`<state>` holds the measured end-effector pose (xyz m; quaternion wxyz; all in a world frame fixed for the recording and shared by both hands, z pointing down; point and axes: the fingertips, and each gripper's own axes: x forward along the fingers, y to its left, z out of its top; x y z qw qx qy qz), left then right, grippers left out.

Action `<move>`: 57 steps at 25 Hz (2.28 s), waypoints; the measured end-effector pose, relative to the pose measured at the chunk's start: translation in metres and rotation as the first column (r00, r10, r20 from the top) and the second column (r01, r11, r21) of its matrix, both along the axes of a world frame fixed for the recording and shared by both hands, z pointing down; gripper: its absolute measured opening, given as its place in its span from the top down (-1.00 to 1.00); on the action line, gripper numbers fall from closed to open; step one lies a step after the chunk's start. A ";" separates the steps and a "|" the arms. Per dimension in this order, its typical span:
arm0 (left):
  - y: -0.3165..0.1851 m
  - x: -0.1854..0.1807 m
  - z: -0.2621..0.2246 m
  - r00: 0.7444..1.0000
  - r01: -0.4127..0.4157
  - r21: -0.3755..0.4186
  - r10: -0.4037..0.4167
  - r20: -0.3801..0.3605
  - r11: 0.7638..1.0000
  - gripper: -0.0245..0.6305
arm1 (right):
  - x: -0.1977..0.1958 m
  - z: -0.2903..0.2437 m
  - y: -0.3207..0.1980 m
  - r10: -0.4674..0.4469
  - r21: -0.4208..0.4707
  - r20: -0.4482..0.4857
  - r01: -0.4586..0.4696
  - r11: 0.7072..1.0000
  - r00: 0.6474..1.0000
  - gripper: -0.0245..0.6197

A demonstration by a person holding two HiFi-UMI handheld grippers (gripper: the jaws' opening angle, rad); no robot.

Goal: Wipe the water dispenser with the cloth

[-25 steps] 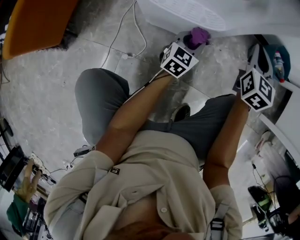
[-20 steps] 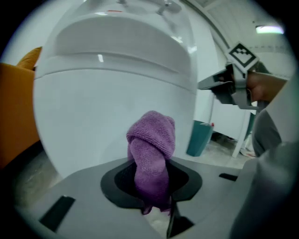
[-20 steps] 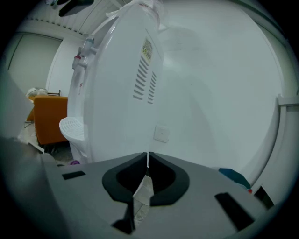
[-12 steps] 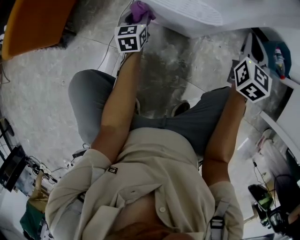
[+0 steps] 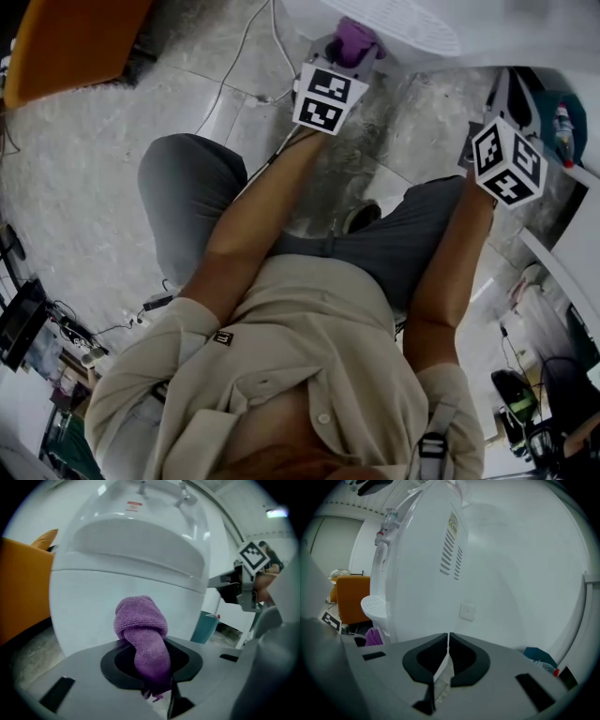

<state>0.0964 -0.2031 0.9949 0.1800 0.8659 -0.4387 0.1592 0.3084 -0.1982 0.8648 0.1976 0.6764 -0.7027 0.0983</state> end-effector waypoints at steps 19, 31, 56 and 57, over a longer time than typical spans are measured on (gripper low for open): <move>0.090 0.004 -0.082 0.982 -0.169 -0.209 0.184 0.051 0.963 0.56 | -0.018 -0.049 0.038 0.020 -0.234 0.029 -0.013 0.972 0.999 0.84; 0.094 -0.128 -0.345 0.997 -0.058 -0.112 0.063 0.039 0.992 0.56 | -0.042 -0.263 0.069 -0.036 -0.300 0.008 0.036 0.953 0.999 0.84; 0.151 -0.293 -0.852 0.992 0.108 0.320 -0.121 0.021 0.941 0.56 | -0.204 -0.716 0.138 -0.390 0.072 0.033 0.387 0.919 0.920 0.84; 0.160 -0.296 -0.864 0.993 0.107 0.334 -0.120 0.019 0.936 0.56 | -0.209 -0.730 0.144 -0.396 0.091 0.044 0.391 0.916 0.917 0.84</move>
